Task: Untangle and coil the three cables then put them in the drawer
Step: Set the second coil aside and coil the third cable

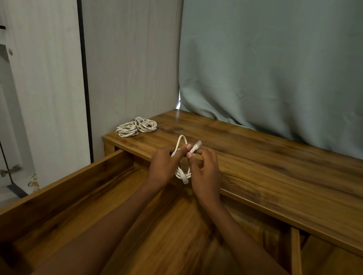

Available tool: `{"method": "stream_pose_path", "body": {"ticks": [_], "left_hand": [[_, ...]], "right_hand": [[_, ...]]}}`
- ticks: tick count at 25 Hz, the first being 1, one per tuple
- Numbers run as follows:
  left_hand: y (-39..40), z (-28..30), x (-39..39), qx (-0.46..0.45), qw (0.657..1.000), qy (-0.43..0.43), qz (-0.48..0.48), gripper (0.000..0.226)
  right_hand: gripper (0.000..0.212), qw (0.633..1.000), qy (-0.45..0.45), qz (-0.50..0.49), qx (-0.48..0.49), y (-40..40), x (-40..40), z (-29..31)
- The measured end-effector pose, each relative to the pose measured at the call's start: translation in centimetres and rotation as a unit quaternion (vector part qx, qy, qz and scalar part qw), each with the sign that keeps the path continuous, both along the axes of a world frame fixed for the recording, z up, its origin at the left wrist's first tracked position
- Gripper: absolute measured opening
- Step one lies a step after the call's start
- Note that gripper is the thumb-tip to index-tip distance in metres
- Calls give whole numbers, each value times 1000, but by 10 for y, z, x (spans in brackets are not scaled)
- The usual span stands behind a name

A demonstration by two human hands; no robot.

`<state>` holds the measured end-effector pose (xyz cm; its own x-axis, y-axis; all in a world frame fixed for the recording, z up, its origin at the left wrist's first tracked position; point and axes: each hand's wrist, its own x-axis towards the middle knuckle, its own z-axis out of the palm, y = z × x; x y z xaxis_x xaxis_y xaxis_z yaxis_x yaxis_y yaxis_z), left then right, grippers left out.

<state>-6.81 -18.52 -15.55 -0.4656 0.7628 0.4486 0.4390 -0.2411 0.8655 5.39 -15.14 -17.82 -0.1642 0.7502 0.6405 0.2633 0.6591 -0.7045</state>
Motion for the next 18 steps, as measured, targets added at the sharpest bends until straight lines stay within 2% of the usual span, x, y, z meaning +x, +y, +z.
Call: {"method": "stream_pose_path", "body": {"ticks": [3, 5, 8, 11, 15, 18], "left_hand": [[1, -3, 3, -2, 999, 33, 5, 44], [2, -8, -1, -1, 998, 64, 8, 42], [2, -16, -10, -3, 995, 94, -21, 33], [0, -19, -15, -5, 991, 107, -81, 21], [-5, -16, -18, -34, 978, 125, -166, 18], [-7, -9, -12, -114, 963, 140, -201, 15]], "right_hand": [[18, 998, 63, 0, -1, 2, -3, 0], [20, 990, 134, 17, -51, 3, -3, 3], [21, 957, 231, 83, -153, 3, 1, 14], [21, 924, 310, 109, -196, 6, 13, 30], [19, 903, 362, 98, -209, 19, 28, 40], [20, 902, 370, 95, -199, 27, 34, 41]]}}
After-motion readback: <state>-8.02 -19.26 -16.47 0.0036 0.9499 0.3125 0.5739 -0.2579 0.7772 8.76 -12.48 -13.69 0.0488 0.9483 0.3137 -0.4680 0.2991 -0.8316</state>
